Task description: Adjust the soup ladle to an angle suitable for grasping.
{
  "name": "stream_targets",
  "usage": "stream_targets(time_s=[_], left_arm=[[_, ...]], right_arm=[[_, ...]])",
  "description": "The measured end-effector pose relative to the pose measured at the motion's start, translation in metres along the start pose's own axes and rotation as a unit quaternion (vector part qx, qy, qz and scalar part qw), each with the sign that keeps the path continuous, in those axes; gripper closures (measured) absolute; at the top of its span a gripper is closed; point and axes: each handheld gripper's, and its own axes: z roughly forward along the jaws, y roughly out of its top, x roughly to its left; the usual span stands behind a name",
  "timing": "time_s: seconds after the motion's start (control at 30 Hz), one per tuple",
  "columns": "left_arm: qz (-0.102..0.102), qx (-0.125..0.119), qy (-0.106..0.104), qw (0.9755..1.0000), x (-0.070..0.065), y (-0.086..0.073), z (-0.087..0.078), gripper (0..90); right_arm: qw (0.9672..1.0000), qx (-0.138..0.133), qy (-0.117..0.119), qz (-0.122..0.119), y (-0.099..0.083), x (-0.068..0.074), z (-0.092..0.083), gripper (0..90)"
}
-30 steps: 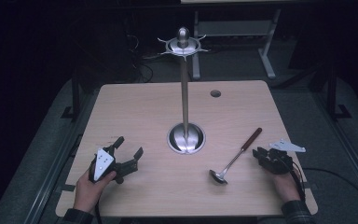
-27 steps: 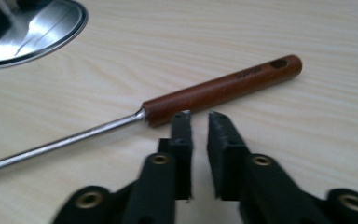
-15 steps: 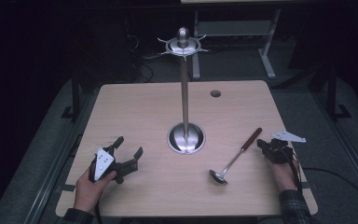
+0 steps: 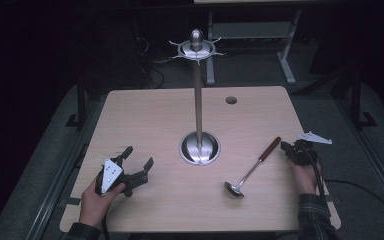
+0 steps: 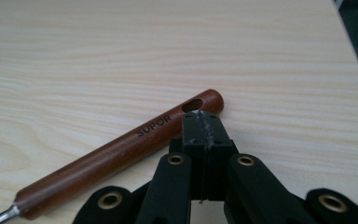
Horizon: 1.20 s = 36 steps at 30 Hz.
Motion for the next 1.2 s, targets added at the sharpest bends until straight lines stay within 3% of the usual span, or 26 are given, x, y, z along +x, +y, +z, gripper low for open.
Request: stream_targets(time_s=[0.13,0.37,0.73,0.97,1.2], left_arm=[[-0.001,0.001,0.000,1.0000,0.000,0.000,0.000,13.5],[-0.001,0.000,0.000,1.0000,0.000,0.000,0.000,13.5],[-0.001,0.000,0.001,1.0000,0.000,0.000,0.000,13.5],[-0.002,-0.001,0.000,1.0000,0.000,0.000,0.000,13.5],[-0.002,-0.001,0.000,1.0000,0.000,0.000,0.000,13.5]], right_arm=[[0.9999,0.008,-0.010,-0.006,0.005,0.002,0.009,89.3],[0.9996,0.020,-0.005,-0.017,0.007,0.007,0.014,88.6],[0.9980,0.028,0.041,-0.039,0.010,0.026,0.023,90.0],[0.9954,0.029,0.077,-0.051,0.011,0.042,0.027,90.0],[0.9926,0.028,0.097,-0.067,0.012,0.054,0.031,90.0]])
